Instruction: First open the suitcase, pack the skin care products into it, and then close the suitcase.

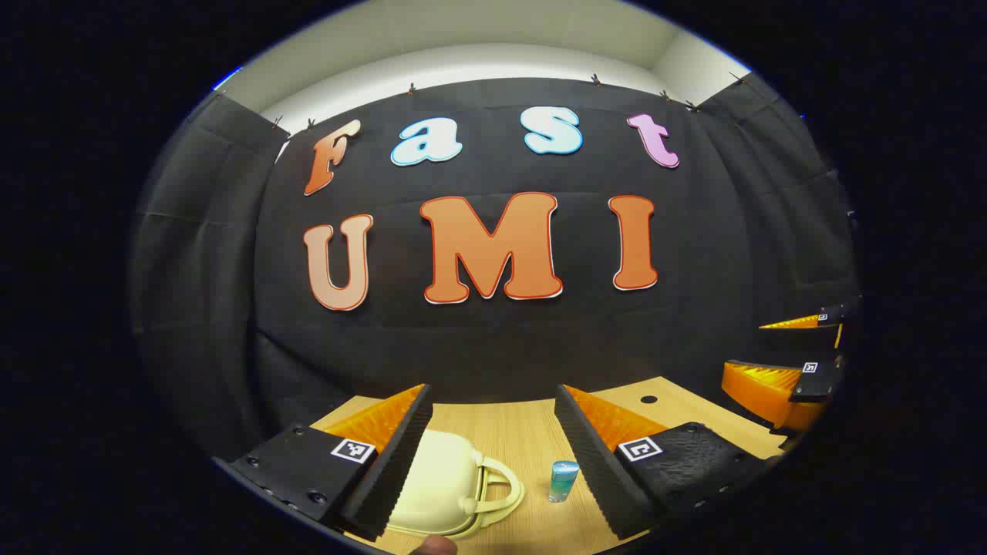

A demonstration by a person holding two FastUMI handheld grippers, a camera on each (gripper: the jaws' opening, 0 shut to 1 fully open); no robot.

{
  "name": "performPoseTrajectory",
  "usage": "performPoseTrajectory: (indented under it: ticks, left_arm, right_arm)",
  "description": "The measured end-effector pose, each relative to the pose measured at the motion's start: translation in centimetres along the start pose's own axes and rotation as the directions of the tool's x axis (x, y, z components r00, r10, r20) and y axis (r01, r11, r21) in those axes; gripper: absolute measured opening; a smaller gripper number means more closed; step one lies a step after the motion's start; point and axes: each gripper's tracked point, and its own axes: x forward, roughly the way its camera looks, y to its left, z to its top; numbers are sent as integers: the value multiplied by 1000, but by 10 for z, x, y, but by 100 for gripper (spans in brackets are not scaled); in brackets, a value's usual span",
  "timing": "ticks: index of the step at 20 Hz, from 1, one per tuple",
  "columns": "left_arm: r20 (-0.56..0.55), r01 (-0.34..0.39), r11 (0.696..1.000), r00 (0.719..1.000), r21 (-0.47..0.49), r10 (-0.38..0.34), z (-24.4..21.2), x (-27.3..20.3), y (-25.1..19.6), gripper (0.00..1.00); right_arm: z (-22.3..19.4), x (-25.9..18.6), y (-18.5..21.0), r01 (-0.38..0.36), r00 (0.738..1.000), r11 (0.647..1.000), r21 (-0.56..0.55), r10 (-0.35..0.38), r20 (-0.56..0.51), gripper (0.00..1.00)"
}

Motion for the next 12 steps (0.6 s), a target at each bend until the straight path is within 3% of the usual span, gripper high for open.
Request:
performPoseTrajectory:
  ticks: [10,12]
  left_arm:
    - [1,-157,985,988,68,157,-3,-5,-13,98]
    - [13,-160,984,987,76,159,0,-6,-19,98]
  right_arm:
    - [-16,9,-18,-115,993,993,28,115,1,96]
    - [-19,9,-20,-127,992,992,28,127,0,96]
